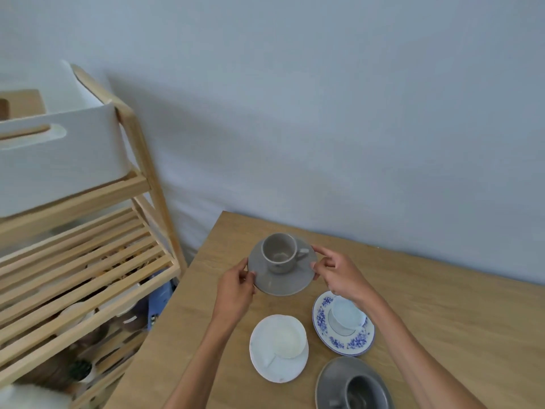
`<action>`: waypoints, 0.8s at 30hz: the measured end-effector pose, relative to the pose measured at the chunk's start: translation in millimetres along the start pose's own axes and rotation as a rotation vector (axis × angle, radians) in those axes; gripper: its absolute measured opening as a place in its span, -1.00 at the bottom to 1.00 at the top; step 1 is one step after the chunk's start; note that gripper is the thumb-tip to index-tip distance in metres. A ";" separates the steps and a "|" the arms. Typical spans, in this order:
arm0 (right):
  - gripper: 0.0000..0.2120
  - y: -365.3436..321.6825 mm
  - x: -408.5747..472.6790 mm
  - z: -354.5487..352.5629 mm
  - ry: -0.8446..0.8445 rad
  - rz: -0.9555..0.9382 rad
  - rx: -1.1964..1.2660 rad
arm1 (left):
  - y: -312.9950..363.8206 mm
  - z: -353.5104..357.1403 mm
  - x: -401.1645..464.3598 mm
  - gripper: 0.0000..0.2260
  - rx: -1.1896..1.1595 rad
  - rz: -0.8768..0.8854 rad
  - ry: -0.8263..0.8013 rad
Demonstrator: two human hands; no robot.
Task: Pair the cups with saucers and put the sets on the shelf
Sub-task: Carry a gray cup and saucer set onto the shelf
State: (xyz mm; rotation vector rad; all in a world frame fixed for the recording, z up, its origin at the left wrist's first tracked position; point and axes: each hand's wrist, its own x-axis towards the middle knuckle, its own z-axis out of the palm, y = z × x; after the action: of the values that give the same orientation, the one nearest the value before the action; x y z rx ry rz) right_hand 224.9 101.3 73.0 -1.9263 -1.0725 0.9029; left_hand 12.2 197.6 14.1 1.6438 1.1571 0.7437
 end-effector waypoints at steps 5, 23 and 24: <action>-0.54 -13.7 -29.4 56.3 -0.089 -0.070 -0.033 | -14.2 -53.2 -59.7 -0.64 0.018 -0.018 0.112; -0.48 -49.6 -73.8 260.6 -0.440 -0.288 -0.188 | -94.4 -211.6 -194.4 -0.72 0.064 -0.204 0.397; -0.47 -52.5 -73.5 269.2 -0.453 -0.296 -0.205 | -97.1 -217.6 -197.0 -0.72 0.034 -0.210 0.408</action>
State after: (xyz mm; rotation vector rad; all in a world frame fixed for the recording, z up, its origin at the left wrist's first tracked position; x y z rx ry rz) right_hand -49.7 126.3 5.2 -1.6923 -1.7230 1.1204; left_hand -281.4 100.8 9.5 1.4045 1.6103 0.9527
